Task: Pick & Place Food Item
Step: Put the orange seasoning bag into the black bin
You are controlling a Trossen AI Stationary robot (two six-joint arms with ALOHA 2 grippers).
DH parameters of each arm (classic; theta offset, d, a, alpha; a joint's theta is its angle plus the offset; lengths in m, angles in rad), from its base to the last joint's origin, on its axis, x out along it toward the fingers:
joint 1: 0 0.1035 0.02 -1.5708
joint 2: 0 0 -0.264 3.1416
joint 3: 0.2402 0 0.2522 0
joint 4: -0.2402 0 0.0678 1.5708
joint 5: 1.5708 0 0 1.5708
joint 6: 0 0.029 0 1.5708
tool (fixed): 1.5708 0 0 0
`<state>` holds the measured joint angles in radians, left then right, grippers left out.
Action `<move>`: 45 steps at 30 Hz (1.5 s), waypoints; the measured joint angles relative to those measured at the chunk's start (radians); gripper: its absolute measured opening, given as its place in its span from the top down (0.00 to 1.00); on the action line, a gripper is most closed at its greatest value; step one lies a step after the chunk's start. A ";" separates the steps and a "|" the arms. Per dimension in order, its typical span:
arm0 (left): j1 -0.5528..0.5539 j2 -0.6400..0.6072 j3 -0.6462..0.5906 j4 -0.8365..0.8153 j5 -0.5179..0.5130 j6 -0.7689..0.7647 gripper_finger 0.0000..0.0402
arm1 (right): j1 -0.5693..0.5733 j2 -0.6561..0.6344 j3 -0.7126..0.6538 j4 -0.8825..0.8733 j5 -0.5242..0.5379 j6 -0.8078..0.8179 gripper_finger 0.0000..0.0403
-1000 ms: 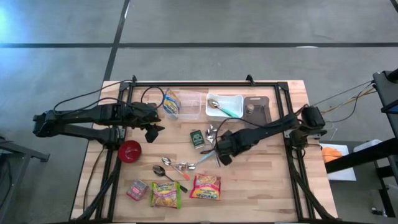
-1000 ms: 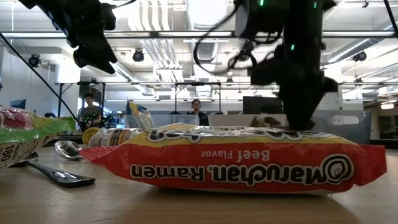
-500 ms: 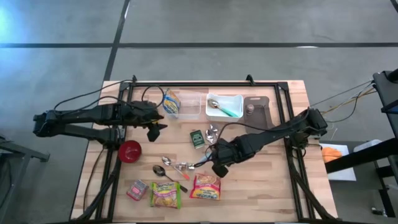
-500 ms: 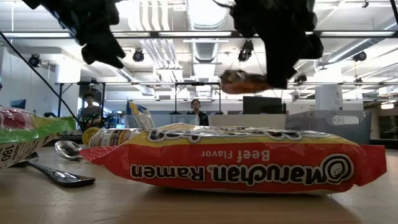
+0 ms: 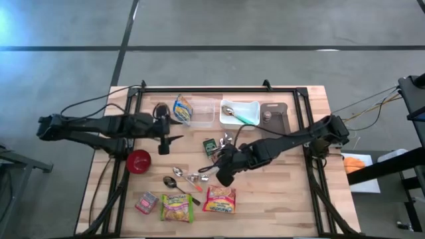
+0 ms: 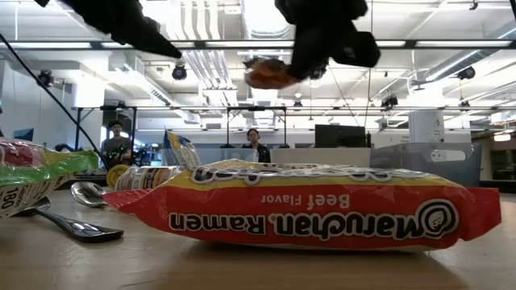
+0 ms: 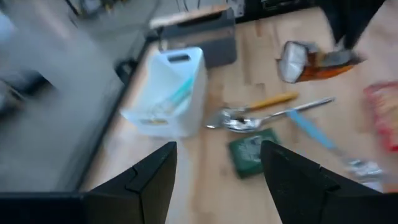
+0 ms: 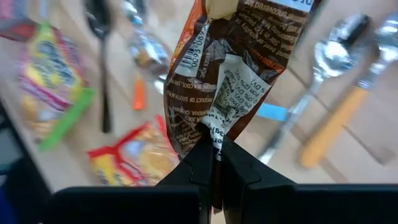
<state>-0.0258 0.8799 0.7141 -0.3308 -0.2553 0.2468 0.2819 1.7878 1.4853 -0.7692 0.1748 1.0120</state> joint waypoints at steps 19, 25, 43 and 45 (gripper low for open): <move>-0.445 0.278 -0.087 0.517 -0.352 0.717 0.41 | -0.046 -0.002 0.000 0.259 -0.080 -0.009 0.98; -0.445 0.401 -0.039 0.533 -0.358 0.828 0.41 | -0.045 -0.002 0.000 0.276 -0.109 -0.017 0.98; -0.429 0.505 0.020 0.630 -0.355 0.899 0.51 | -0.036 -0.003 -0.004 0.312 -0.136 -0.045 0.98; -0.428 0.505 0.020 0.621 -0.355 0.895 0.58 | -0.036 -0.003 -0.004 0.316 -0.140 -0.048 0.98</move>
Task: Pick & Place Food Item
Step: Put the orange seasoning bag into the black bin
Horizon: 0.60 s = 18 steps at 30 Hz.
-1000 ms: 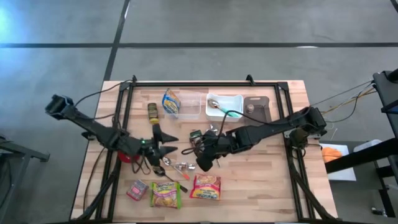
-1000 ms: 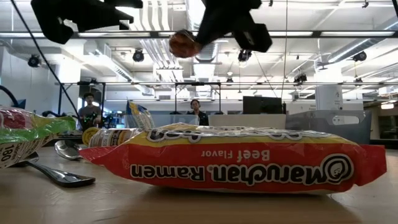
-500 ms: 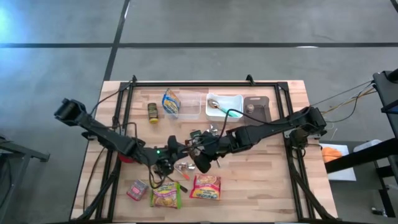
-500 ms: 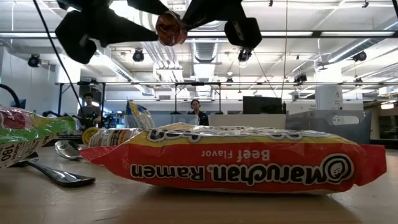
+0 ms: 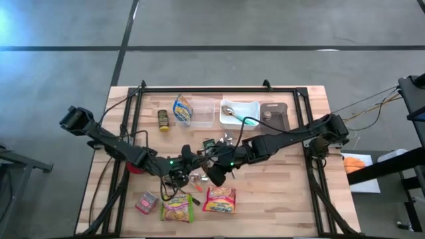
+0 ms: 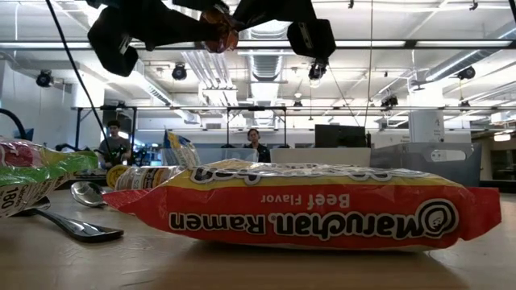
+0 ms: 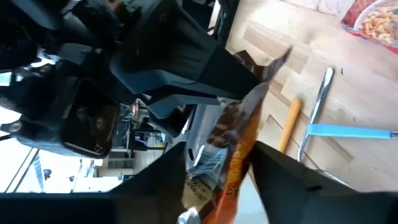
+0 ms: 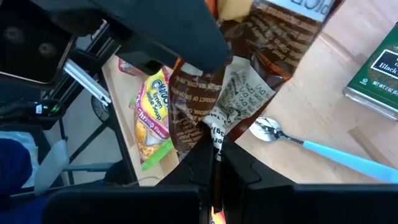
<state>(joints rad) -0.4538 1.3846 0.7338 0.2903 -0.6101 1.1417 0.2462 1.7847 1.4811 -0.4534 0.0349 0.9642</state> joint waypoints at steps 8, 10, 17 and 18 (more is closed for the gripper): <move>0.000 0.000 0.000 -0.012 0.001 -0.012 0.91 | 0.000 0.000 0.000 0.000 -0.001 -0.008 0.98; 0.000 0.000 0.000 -0.012 0.000 -0.012 0.96 | 0.000 0.000 0.000 0.001 -0.002 -0.017 0.98; 0.000 -0.001 0.000 -0.016 -0.039 -0.012 0.96 | 0.002 0.000 0.000 0.004 -0.001 -0.060 0.98; 0.000 -0.002 0.000 -0.022 -0.049 -0.012 0.97 | 0.003 0.000 0.000 0.004 0.001 -0.074 0.98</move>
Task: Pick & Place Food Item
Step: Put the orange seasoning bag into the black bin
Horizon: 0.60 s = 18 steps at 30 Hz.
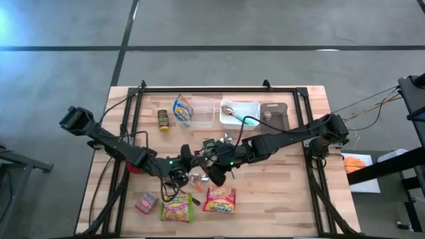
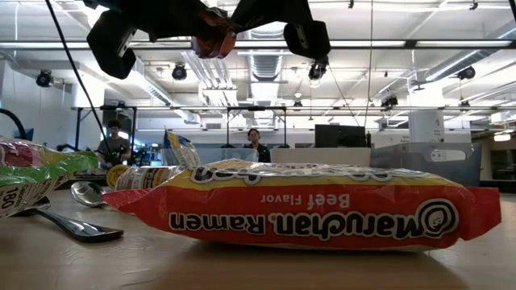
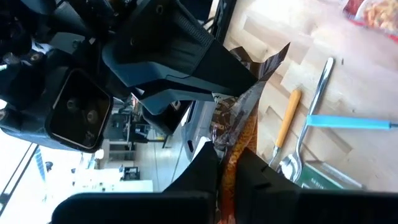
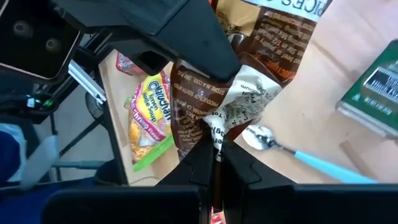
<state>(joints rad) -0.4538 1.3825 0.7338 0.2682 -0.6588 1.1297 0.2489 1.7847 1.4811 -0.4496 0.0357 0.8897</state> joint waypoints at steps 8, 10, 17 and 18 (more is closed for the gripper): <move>-0.004 -0.009 0.001 -0.034 -0.029 -0.003 0.98 | 0.011 0.000 0.000 0.014 -0.008 -0.085 0.88; -0.004 -0.010 0.001 -0.046 -0.034 -0.003 0.98 | 0.015 0.000 0.000 0.018 -0.012 -0.086 0.80; -0.003 -0.013 0.000 -0.088 -0.161 -0.057 0.98 | 0.028 0.000 0.000 0.020 0.010 -0.021 0.49; -0.002 -0.013 0.000 -0.089 -0.178 -0.093 0.98 | 0.033 0.000 0.000 0.020 0.028 -0.014 0.45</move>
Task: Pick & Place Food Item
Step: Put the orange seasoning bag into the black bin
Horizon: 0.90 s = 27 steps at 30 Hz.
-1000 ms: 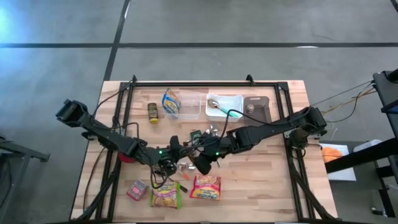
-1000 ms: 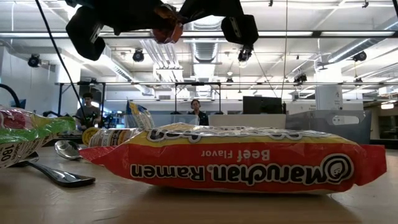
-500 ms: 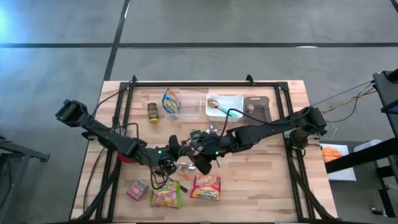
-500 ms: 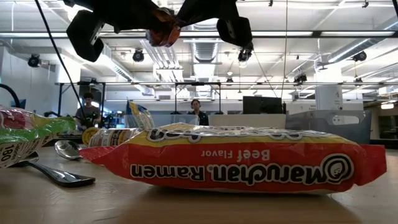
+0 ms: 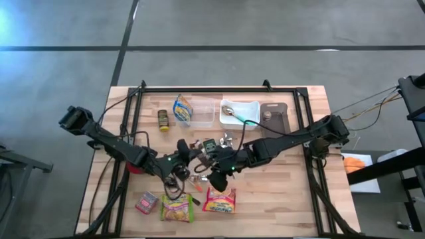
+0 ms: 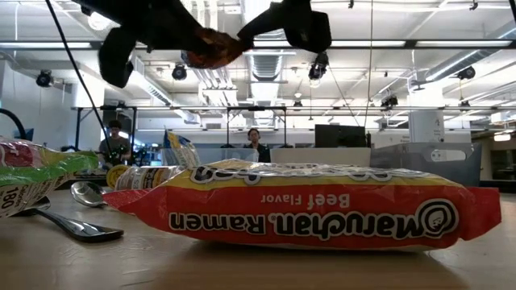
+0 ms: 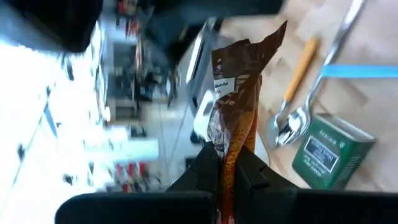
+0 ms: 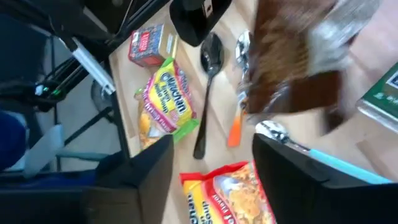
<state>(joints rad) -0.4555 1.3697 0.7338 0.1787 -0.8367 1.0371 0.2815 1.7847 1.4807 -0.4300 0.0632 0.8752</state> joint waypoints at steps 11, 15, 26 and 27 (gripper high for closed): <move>0.006 -0.028 0.039 -0.122 0.045 -0.553 0.99 | 0.155 0.000 0.075 -0.176 0.360 -0.374 0.35; 0.014 -0.029 0.078 -0.158 0.204 -0.723 0.99 | 0.244 0.000 0.083 -0.184 0.602 -0.563 0.35; 0.027 -0.030 0.127 -0.140 0.387 -0.879 0.99 | 0.302 0.000 0.083 -0.098 0.831 -0.621 0.35; 0.028 -0.030 0.127 -0.135 0.384 -0.883 0.99 | 0.296 0.000 0.083 -0.075 0.830 -0.601 0.35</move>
<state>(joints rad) -0.4274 1.3399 0.8612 0.0439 -0.4526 0.1538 0.5780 1.7851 1.5635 -0.5048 0.8936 0.2739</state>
